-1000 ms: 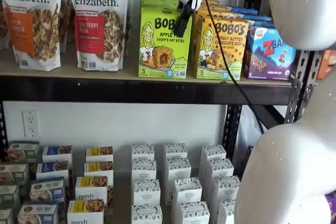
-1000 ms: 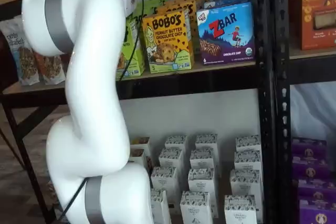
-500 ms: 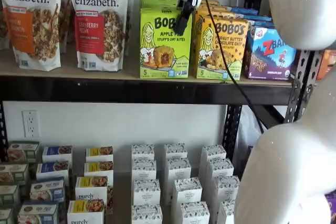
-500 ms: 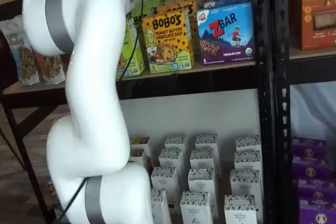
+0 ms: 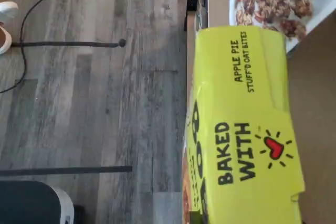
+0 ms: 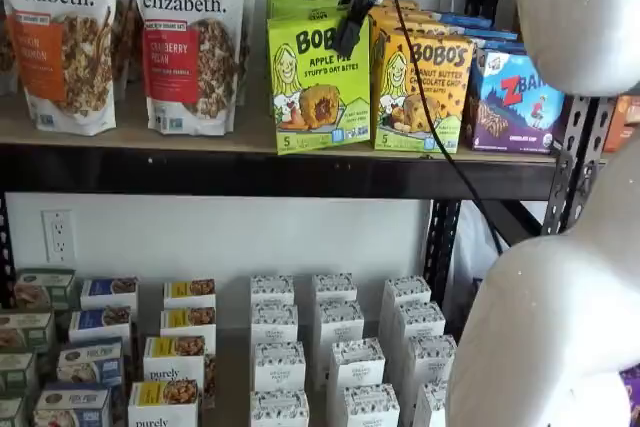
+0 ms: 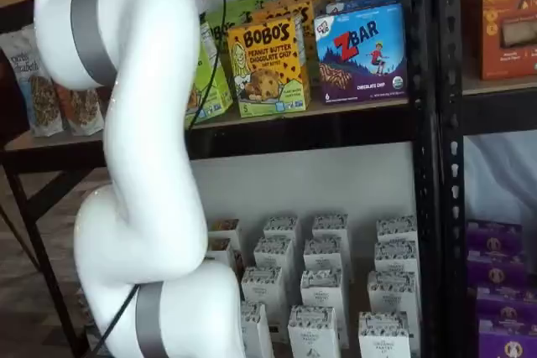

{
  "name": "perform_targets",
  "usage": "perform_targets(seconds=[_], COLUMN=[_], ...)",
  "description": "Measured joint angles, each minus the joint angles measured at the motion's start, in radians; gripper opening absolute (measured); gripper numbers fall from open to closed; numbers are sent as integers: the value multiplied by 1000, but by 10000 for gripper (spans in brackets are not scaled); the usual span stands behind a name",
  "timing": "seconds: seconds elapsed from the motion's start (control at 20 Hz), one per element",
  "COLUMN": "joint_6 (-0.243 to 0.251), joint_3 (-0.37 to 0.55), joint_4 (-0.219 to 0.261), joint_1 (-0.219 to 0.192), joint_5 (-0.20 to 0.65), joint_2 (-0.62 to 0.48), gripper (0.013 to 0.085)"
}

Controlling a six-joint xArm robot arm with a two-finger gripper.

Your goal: Pick the green box on the top shelf, the fourth from the left

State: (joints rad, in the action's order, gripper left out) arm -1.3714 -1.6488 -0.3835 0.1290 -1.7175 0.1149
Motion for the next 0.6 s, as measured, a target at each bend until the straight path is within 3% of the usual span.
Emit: perform_targets(seconds=[0.45, 0.5, 0.6], joint_6=[6, 5, 3], joint_3=[3, 6, 10], joint_4=[-5, -11, -20], joint_1=[-3, -6, -9], joint_5=[-31, -32, -32], joint_2=[24, 28, 33], gripper=[170, 130, 130])
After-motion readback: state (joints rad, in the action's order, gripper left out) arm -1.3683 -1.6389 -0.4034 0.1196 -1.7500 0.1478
